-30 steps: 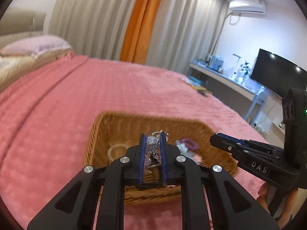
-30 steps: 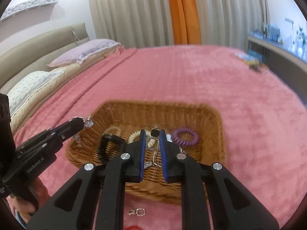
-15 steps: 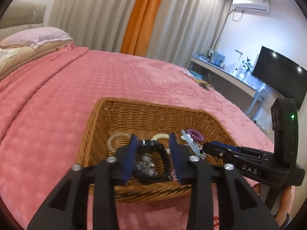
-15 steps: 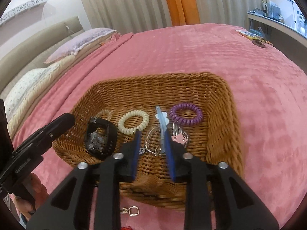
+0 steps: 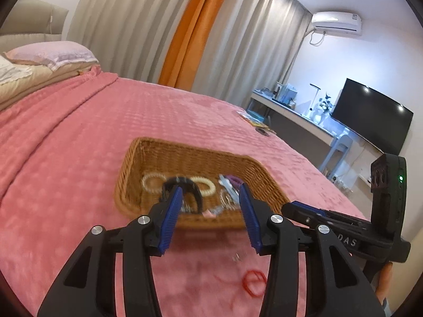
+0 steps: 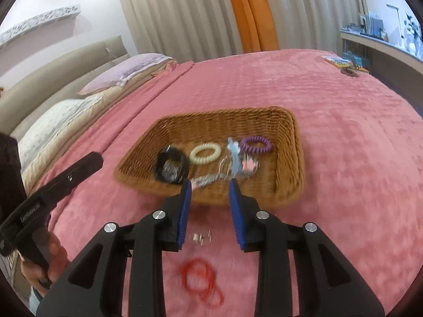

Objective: Organize jewelry
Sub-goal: 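Withdraw both tools toward the red cord and silver ring charm, then grasp the silver ring charm with the left tool while the right tool grasps the red cord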

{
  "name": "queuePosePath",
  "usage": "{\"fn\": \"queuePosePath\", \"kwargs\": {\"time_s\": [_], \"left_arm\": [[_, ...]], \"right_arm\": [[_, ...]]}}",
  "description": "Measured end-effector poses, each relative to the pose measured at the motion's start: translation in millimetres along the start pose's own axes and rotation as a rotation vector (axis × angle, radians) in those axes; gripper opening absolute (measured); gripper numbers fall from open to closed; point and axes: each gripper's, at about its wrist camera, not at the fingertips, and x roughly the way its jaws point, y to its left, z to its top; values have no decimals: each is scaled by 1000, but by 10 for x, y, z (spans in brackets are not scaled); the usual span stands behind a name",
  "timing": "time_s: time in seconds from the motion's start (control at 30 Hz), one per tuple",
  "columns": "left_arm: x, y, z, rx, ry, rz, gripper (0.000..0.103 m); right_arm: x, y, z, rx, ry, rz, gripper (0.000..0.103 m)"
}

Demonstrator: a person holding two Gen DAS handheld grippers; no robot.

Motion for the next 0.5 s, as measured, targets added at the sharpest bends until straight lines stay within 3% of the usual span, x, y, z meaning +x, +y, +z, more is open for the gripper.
{"fn": "queuePosePath", "kwargs": {"time_s": [0.27, 0.5], "left_arm": [[-177, -45, -326, 1, 80, 1, 43], [68, -14, -568, 25, 204, -17, 43]], "right_arm": [[1, 137, -495, -46, 96, -45, 26], [327, 133, -749, -64, 231, -72, 26]]}}
